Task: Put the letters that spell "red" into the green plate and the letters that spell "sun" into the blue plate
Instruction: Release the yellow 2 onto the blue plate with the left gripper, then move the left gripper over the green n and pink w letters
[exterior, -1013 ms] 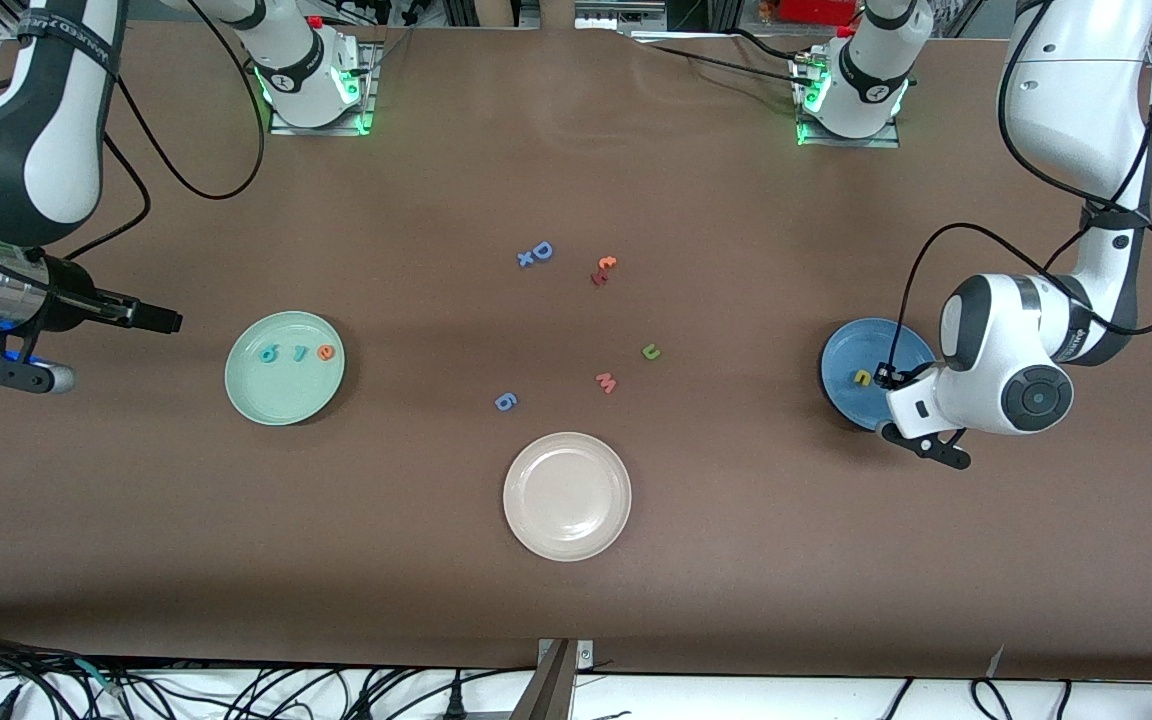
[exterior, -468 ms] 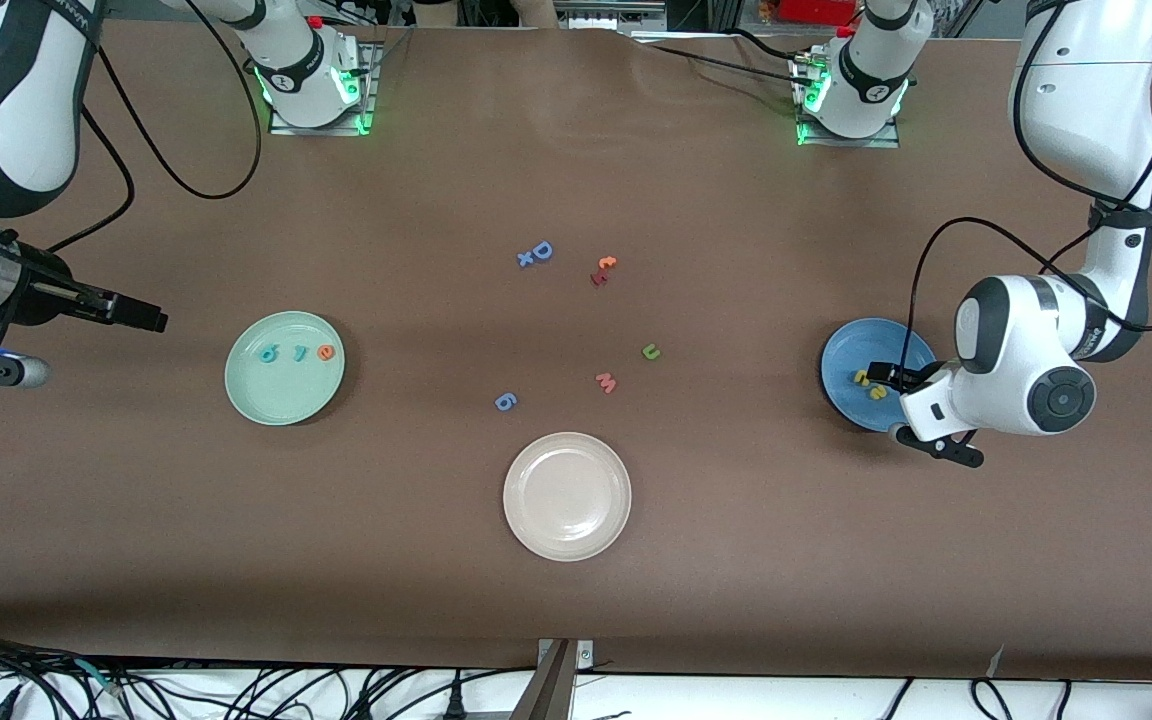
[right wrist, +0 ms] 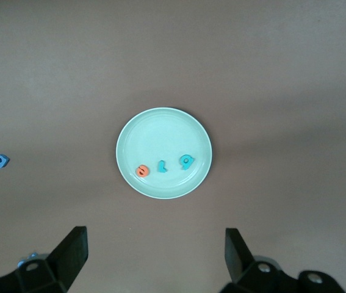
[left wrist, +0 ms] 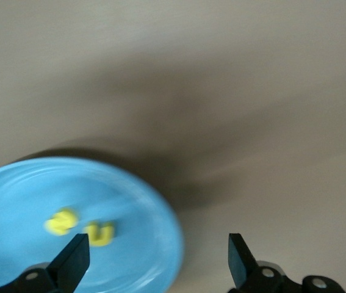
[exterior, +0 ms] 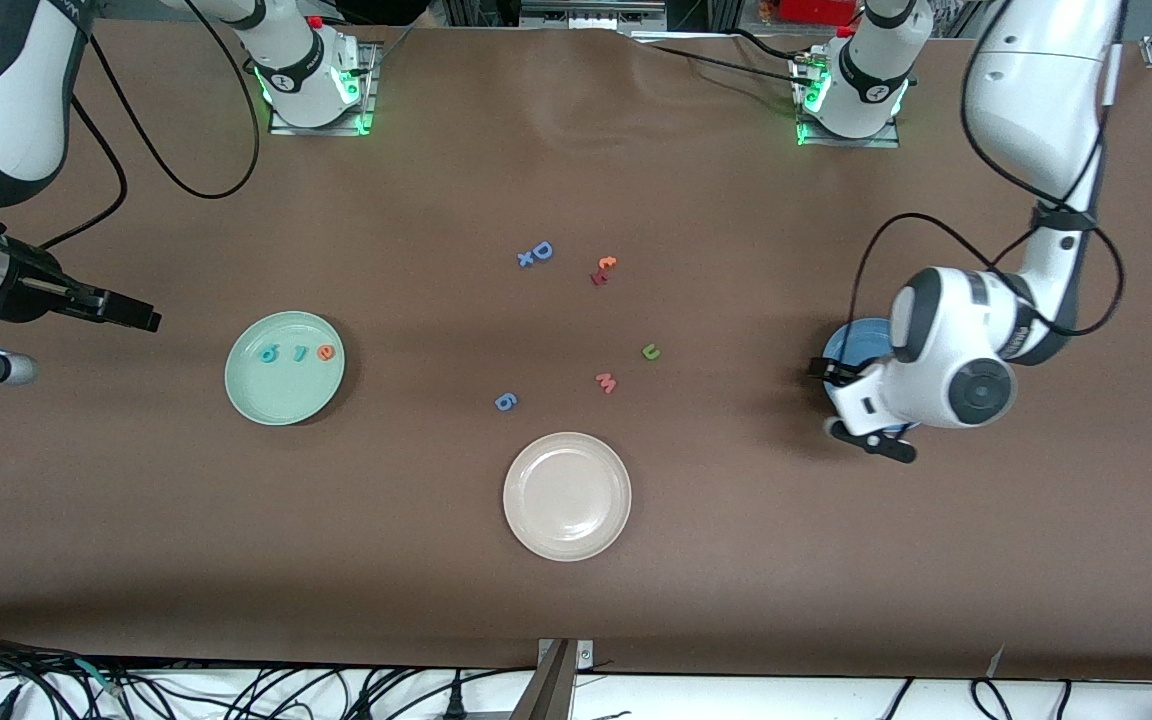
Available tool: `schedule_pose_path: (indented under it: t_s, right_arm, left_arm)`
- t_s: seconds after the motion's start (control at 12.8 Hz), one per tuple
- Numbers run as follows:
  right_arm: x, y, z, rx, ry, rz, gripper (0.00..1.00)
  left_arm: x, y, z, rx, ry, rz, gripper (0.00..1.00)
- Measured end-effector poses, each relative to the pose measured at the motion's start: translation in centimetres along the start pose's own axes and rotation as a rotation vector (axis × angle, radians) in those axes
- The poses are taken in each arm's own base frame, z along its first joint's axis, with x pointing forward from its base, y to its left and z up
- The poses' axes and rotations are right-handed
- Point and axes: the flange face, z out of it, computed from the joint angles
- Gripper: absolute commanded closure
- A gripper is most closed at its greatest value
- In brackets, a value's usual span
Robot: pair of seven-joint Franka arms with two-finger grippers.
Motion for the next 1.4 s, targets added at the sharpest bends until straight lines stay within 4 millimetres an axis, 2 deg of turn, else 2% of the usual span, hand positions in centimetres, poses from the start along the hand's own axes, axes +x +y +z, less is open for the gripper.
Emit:
schedule_pose_path:
  t_s: [0.23, 0.39, 0.55, 0.78, 0.94, 1.01, 1.17, 1.4]
  right_arm:
    - [1.1, 0.5, -0.9, 0.012, 0.013, -0.018, 0.01]
    - [1.0, 0.7, -1.6, -0.032, 0.011, -0.042, 0.01]
    - [0.3, 0.5, -2.7, -0.040, 0.023, -0.052, 0.01]
    - [-0.4, 2.0, -4.4, 0.009, 0.072, -0.048, 0.01]
    - [-0.5, 2.9, -3.8, 0.031, 0.124, -0.039, 0.01]
    - [-0.7, 2.9, -3.4, 0.034, 0.135, -0.040, 0.01]
    - [-1.0, 2.5, -3.0, 0.036, 0.142, -0.048, 0.01]
    - [-1.3, 2.5, -3.4, 0.037, 0.151, -0.049, 0.01]
  left_arm:
    - [1.2, 5.6, -0.6, 0.012, 0.052, 0.064, 0.00]
    - [1.9, 8.2, -1.0, 0.006, 0.113, 0.101, 0.00]
    - [2.4, 11.5, -1.1, 0.003, 0.162, 0.137, 0.00]
    - [2.0, 19.4, -0.3, 0.012, 0.189, 0.131, 0.00]
    - [1.2, 24.9, 0.8, 0.033, 0.218, 0.126, 0.00]
    - [0.8, 26.7, 1.6, 0.052, 0.242, 0.140, 0.00]
    - [0.2, 28.4, 3.2, 0.076, 0.284, 0.175, 0.00]
    - [-0.5, 29.1, 4.9, 0.102, 0.319, 0.220, 0.00]
